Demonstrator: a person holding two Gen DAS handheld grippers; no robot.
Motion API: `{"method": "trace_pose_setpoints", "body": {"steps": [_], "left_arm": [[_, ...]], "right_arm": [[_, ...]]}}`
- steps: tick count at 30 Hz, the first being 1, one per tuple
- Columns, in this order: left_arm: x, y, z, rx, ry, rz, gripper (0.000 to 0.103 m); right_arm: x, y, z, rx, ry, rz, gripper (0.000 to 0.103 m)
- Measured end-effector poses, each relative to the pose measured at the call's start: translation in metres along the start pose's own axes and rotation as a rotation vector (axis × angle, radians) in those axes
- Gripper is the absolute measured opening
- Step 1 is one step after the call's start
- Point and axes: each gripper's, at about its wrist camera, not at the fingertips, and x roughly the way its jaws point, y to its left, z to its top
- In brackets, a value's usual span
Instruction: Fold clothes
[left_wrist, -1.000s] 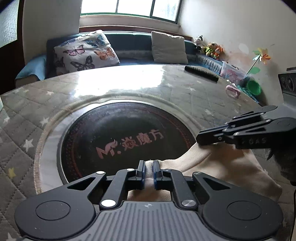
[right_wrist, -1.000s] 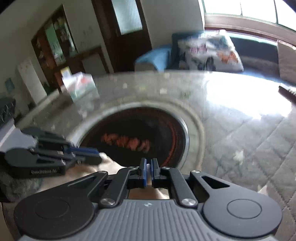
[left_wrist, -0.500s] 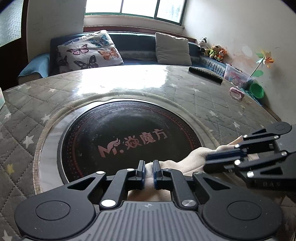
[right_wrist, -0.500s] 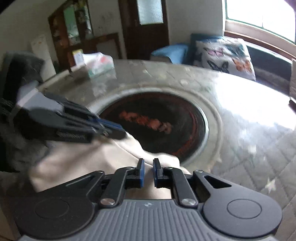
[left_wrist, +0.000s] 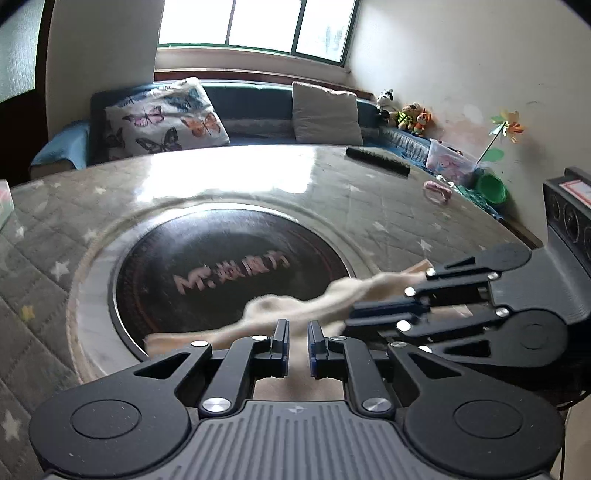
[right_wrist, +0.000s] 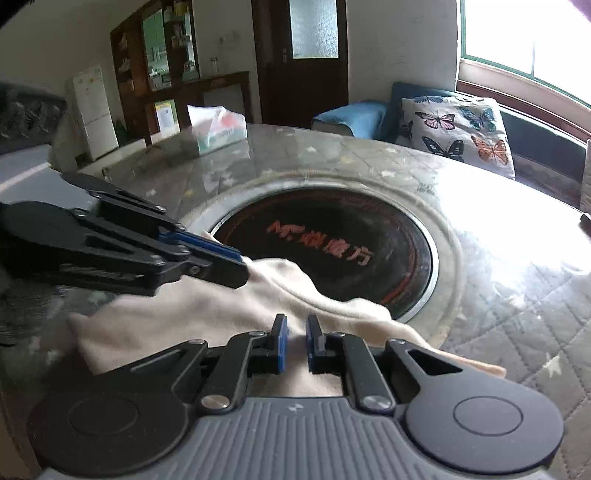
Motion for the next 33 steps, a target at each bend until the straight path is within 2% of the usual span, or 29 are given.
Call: {"method": "trace_pose_setpoints", "body": {"steps": [2,4,6,8,12,16,25,29,33], "left_arm": [[0.003,-0.001,-0.003,-0.001,0.009,0.004,0.014],[0.001,0.0,-0.006,-0.012,0.008,0.003,0.02],[-0.005,0.0,-0.009,-0.018,-0.007,0.01,0.041],[-0.012,-0.001,-0.013,-0.025,-0.019,0.018,0.046],[-0.028,-0.004,-0.026,-0.038,-0.038,0.04,0.051],[-0.043,-0.008,-0.041,-0.043,-0.058,0.07,0.052],[-0.056,-0.019,-0.069,0.014,-0.088,0.163,0.054],[-0.06,-0.016,-0.073,-0.006,-0.097,0.175,0.055],[-0.066,-0.015,-0.075,-0.03,-0.118,0.191,0.057]], "right_arm": [[-0.001,0.001,-0.001,0.006,-0.011,-0.014,0.011],[-0.007,0.001,0.0,0.015,-0.02,-0.019,0.011],[-0.017,0.004,-0.001,0.005,-0.026,-0.023,0.013],[-0.025,0.006,-0.005,-0.004,-0.027,-0.022,0.014],[-0.036,0.016,-0.017,-0.01,-0.031,-0.02,0.014],[-0.044,0.035,-0.029,-0.045,-0.042,-0.002,0.016],[-0.053,0.074,-0.057,-0.161,-0.078,-0.015,0.017],[-0.057,0.083,-0.067,-0.216,-0.079,-0.038,0.017],[-0.063,0.087,-0.064,-0.201,-0.111,-0.035,0.017]]}}
